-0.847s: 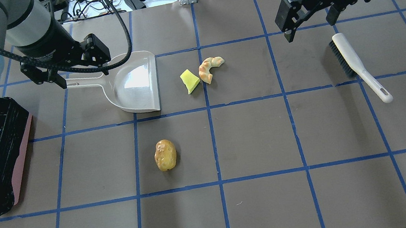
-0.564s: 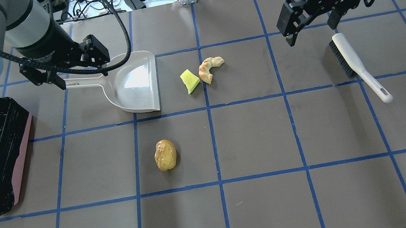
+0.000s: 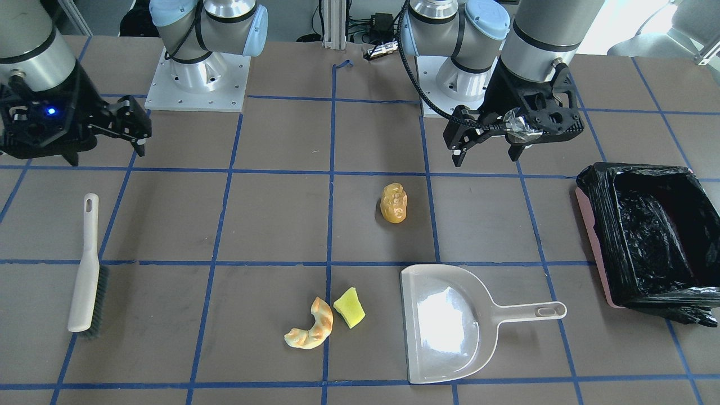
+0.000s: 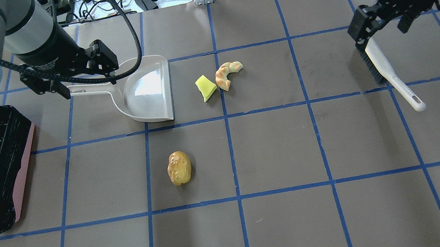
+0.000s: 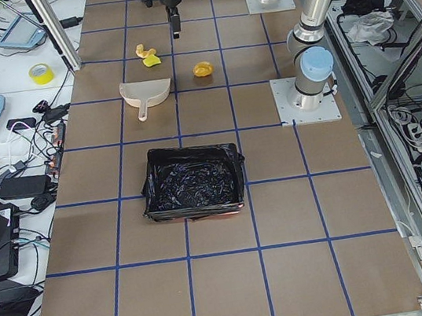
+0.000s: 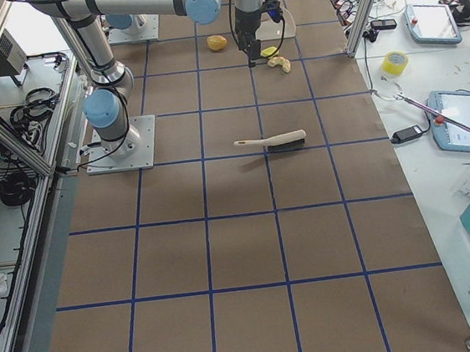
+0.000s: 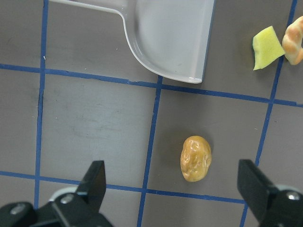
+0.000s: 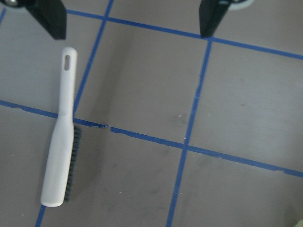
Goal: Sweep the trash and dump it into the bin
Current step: 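Lower the right gripper to the white brush handle while the left holds the dustpan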
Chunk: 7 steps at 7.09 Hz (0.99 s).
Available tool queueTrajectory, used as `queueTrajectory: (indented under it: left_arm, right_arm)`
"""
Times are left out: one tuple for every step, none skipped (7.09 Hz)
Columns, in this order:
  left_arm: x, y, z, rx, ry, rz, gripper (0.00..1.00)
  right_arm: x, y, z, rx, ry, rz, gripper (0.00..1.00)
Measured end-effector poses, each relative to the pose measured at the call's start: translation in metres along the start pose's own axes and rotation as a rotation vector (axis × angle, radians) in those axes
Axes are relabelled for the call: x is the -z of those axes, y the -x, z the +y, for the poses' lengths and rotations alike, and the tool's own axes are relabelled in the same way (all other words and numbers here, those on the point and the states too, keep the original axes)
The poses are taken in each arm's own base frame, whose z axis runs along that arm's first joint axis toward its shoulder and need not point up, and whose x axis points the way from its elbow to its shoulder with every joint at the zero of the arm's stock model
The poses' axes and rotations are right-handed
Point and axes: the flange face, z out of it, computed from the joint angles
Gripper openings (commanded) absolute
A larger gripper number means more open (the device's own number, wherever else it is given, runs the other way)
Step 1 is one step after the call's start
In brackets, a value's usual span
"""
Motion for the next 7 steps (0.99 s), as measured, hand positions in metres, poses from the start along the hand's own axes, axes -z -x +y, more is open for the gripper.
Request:
queueTrajectory:
  left_arm:
    - [-0.003, 0.000, -0.001, 0.000, 0.005, -0.001, 1.00]
    - [-0.008, 0.000, -0.003, 0.002, 0.013, -0.003, 1.00]
    - [-0.013, 0.004, -0.006, 0.009, 0.017, -0.006, 1.00]
    - [-0.018, 0.019, -0.016, 0.007, 0.016, -0.010, 1.00]
    - [-0.027, 0.047, -0.031, -0.035, 0.019, -0.014, 1.00]
    - [-0.039, 0.073, -0.047, -0.091, 0.023, -0.015, 1.00]
    - [-0.058, 0.091, -0.065, -0.168, 0.026, -0.015, 1.00]
  right_arm:
    - [-0.032, -0.039, 0.011, 0.049, -0.005, 0.010, 0.97]
    - [-0.070, -0.077, 0.025, 0.092, -0.042, 0.003, 0.98]
    - [-0.110, -0.109, 0.043, 0.129, -0.100, -0.020, 0.98]
    - [-0.147, -0.132, 0.060, 0.157, -0.144, -0.035, 0.97]
    - [-0.176, -0.143, 0.068, 0.165, -0.169, -0.040, 0.97]
    - [-0.196, -0.147, 0.069, 0.167, -0.182, -0.046, 0.97]
    - [-0.209, -0.148, 0.068, 0.158, -0.186, -0.054, 0.96]
